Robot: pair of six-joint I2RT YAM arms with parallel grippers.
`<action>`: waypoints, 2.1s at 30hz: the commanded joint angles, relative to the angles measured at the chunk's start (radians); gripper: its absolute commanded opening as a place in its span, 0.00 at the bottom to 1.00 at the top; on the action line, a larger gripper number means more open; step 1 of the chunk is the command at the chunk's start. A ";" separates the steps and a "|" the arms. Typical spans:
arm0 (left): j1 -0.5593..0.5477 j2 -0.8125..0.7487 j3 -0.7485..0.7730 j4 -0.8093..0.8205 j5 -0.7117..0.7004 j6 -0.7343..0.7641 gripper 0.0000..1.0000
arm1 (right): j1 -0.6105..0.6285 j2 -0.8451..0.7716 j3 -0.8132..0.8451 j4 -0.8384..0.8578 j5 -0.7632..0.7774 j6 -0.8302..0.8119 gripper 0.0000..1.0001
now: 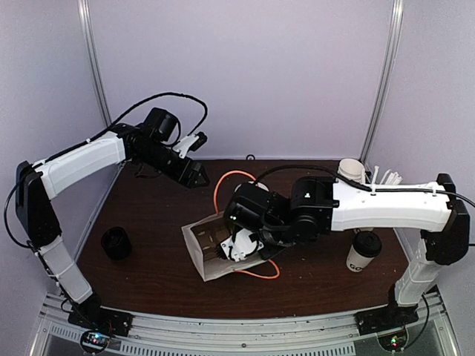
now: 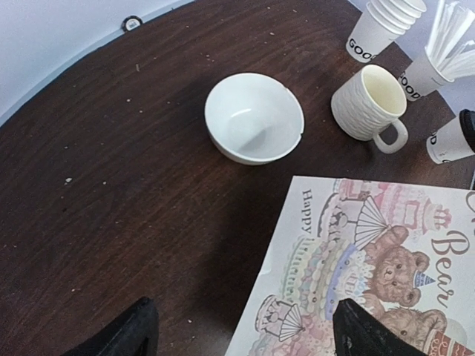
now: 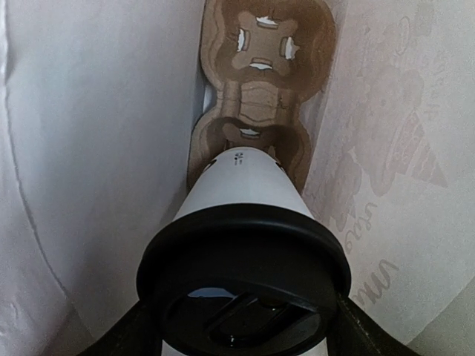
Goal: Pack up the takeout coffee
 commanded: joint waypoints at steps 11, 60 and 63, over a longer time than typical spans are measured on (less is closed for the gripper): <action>-0.006 0.006 -0.049 0.096 0.260 -0.031 0.81 | -0.061 0.024 -0.036 0.127 0.066 0.045 0.64; -0.011 0.009 -0.069 0.043 0.268 0.039 0.80 | -0.086 0.104 0.027 0.105 -0.079 0.111 0.62; -0.011 0.005 -0.074 0.041 0.261 0.042 0.80 | -0.088 0.110 0.028 0.115 -0.082 0.105 0.62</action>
